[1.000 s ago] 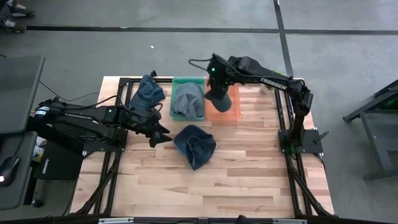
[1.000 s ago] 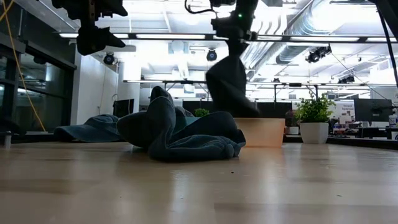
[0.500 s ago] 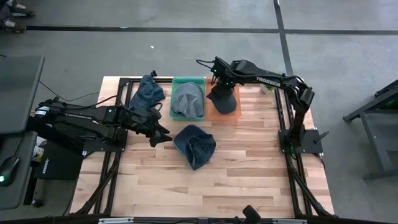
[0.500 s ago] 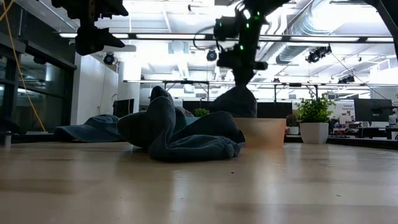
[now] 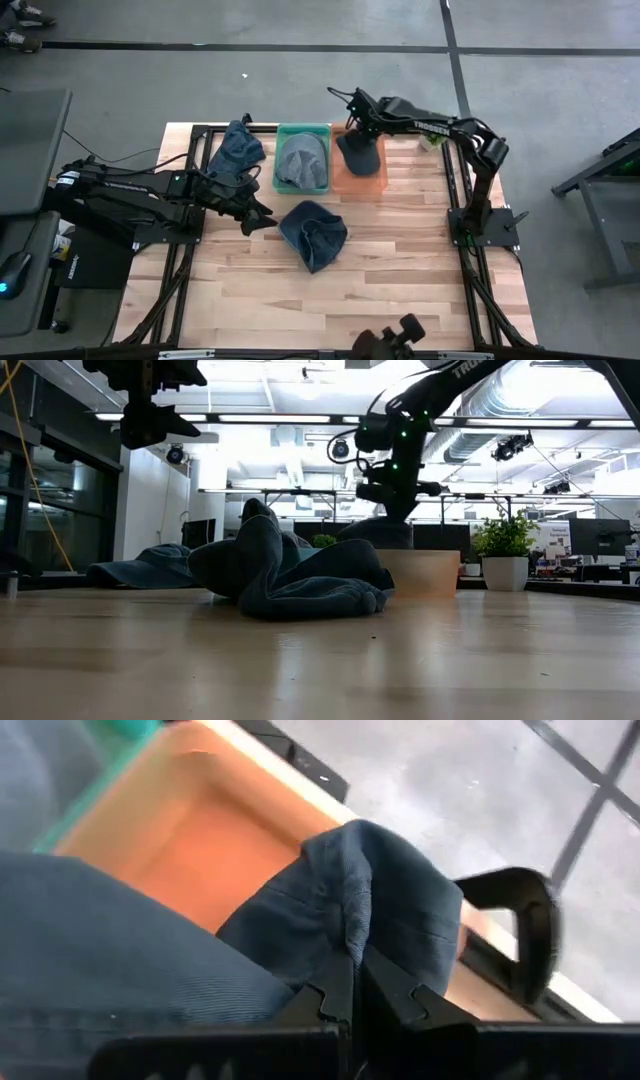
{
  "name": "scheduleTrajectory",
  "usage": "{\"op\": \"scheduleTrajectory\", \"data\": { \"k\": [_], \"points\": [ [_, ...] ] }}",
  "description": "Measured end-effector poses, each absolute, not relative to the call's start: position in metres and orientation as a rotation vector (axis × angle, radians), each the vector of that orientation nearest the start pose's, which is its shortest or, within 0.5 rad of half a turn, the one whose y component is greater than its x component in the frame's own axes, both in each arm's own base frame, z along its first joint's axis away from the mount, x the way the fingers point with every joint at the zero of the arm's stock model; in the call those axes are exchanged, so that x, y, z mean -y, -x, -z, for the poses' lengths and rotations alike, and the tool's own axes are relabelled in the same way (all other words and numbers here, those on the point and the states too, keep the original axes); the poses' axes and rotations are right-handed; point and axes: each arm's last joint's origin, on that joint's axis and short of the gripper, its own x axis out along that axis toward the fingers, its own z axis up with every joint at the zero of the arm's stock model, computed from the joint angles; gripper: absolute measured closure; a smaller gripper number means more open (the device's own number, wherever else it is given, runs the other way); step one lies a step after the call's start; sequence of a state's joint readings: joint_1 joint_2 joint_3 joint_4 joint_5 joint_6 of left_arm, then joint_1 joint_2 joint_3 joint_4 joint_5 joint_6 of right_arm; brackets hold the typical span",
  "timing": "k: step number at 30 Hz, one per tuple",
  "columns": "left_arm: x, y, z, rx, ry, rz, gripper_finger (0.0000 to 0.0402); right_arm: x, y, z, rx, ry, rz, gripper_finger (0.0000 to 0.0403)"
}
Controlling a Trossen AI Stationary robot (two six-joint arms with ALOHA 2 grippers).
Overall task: Pick & Place hat
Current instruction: Put the bottom right black cap into the orange bin
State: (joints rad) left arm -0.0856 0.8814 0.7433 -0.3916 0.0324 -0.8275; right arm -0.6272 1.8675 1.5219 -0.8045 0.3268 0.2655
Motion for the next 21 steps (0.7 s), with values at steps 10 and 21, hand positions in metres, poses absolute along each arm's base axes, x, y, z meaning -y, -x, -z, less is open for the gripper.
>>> {"op": "scheduleTrajectory", "data": {
  "k": [10,21],
  "points": [
    [0.017,-0.186,-0.284,-0.545,0.829,-0.121,0.0128,0.255,-0.303,-0.247,-0.968,-0.384,0.988,0.0403],
    [0.016,-0.186,-0.284,-0.535,0.832,-0.144,0.0128,0.26,-0.311,-0.23,-1.031,-0.318,0.883,0.0403]
  ]
}}
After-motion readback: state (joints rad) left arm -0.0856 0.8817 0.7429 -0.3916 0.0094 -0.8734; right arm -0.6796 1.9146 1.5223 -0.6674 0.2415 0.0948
